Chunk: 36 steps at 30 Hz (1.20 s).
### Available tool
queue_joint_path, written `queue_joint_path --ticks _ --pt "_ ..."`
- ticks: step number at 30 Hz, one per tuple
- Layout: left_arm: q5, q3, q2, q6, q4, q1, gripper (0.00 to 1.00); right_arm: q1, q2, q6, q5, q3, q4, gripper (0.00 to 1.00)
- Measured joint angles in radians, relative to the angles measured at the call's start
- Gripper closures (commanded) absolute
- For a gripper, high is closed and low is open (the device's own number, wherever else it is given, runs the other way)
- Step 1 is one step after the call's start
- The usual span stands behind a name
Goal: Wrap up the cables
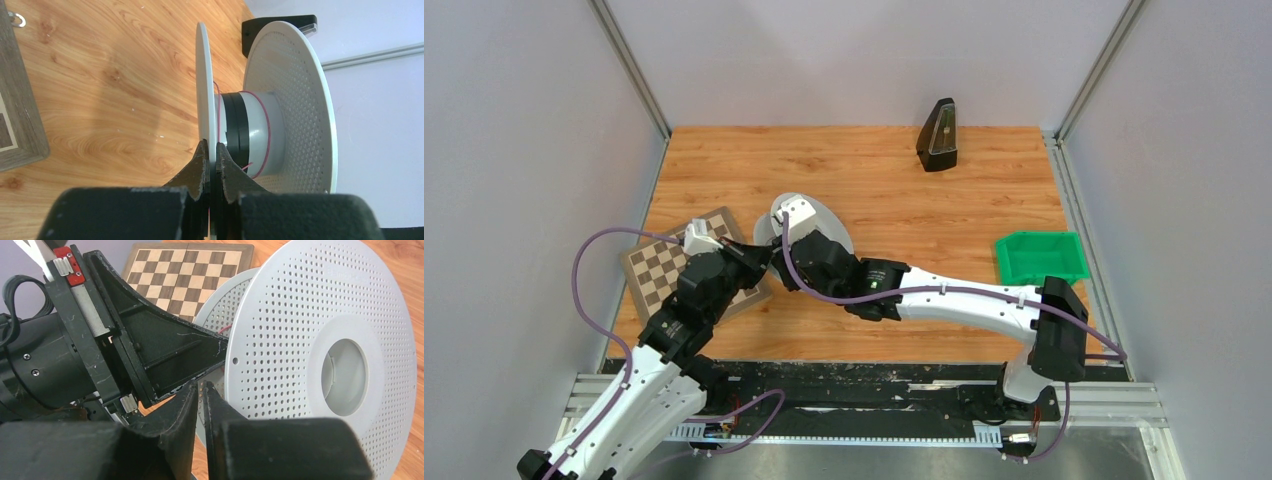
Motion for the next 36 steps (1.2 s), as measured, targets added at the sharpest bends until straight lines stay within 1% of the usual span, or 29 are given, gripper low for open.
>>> queue_joint_path --ticks 7,11,14,17,19,22,24,26,30,33,36 --pt "0.018 0.018 0.027 0.019 -0.011 0.0 1.0 -0.007 -0.013 0.003 -0.035 0.001 -0.024 0.85" --pt "0.072 0.023 0.047 0.039 -0.018 -0.002 1.0 -0.023 -0.053 -0.013 -0.113 0.001 -0.019 0.79" --pt "0.147 0.023 0.05 0.061 -0.028 -0.013 1.0 -0.05 -0.106 -0.056 -0.182 -0.001 -0.014 0.77" --pt "0.174 0.037 0.05 0.088 -0.043 -0.015 1.0 -0.068 -0.191 -0.1 -0.24 -0.045 0.008 0.76" --pt "0.177 0.051 0.05 0.102 -0.051 -0.012 1.0 -0.071 -0.281 -0.127 -0.261 -0.124 0.028 0.75" --pt "0.179 0.069 0.05 0.121 -0.055 -0.009 1.0 -0.07 -0.436 -0.179 -0.283 -0.293 0.079 0.73" --pt "0.178 0.074 0.051 0.13 -0.055 -0.008 1.0 -0.069 -0.534 -0.237 -0.299 -0.423 0.129 0.73" --pt "0.175 0.077 0.058 0.143 -0.056 -0.008 1.0 -0.069 -0.6 -0.298 -0.303 -0.524 0.165 0.71" --pt "0.171 0.081 0.104 0.166 -0.048 0.006 1.0 -0.069 -0.637 -0.412 -0.328 -0.683 0.244 0.68" --pt "0.172 0.082 0.148 0.181 -0.047 0.027 1.0 -0.065 -0.63 -0.512 -0.369 -0.796 0.296 0.66" --pt "0.175 0.082 0.186 0.193 -0.042 0.053 1.0 -0.055 -0.595 -0.655 -0.421 -0.883 0.352 0.63"
